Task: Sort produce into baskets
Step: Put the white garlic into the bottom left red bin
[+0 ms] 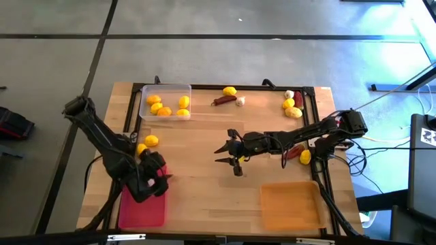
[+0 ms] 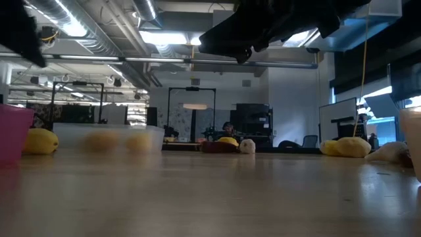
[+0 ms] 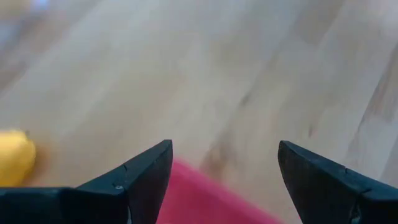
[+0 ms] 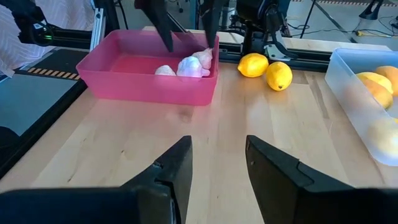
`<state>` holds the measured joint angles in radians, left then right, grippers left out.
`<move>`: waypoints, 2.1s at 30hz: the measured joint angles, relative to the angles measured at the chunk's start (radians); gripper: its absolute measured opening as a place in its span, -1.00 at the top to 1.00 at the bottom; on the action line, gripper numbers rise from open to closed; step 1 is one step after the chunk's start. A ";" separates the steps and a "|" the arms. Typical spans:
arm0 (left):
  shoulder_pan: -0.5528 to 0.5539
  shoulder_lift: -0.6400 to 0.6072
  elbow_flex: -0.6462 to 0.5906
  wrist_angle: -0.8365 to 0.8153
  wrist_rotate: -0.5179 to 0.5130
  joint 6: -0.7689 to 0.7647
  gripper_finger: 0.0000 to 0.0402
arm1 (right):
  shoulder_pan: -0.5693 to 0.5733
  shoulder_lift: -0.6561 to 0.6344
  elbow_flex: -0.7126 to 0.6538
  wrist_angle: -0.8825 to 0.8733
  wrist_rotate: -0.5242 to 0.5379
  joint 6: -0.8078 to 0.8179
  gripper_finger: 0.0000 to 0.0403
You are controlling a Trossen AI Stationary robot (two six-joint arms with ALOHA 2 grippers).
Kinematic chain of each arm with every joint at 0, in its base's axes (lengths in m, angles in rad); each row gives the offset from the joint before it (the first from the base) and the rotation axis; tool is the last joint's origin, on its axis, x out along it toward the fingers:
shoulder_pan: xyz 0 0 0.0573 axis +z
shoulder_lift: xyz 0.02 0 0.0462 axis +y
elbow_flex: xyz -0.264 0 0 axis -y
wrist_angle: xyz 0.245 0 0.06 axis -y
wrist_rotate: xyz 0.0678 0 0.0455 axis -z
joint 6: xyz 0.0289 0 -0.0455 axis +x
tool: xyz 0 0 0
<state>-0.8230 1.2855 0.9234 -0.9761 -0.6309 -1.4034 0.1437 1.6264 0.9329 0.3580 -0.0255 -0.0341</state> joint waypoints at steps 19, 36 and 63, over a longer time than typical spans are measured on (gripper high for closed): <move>0.225 0.019 0.000 0.371 -0.140 0.539 -0.42 | -0.062 -0.065 0.002 -0.273 0.379 -0.023 0.28; 0.479 0.019 -0.007 0.506 0.140 0.951 -0.42 | -0.335 -0.058 0.002 -0.414 0.446 0.047 0.28; 0.688 0.013 -0.264 0.823 0.475 1.235 -0.42 | -0.645 0.159 0.174 -0.518 0.256 0.288 -0.36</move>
<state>-0.1352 1.2984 0.6596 -0.1530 -0.1559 -0.1686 -0.5018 1.7850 1.1068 -0.1600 0.2302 0.2539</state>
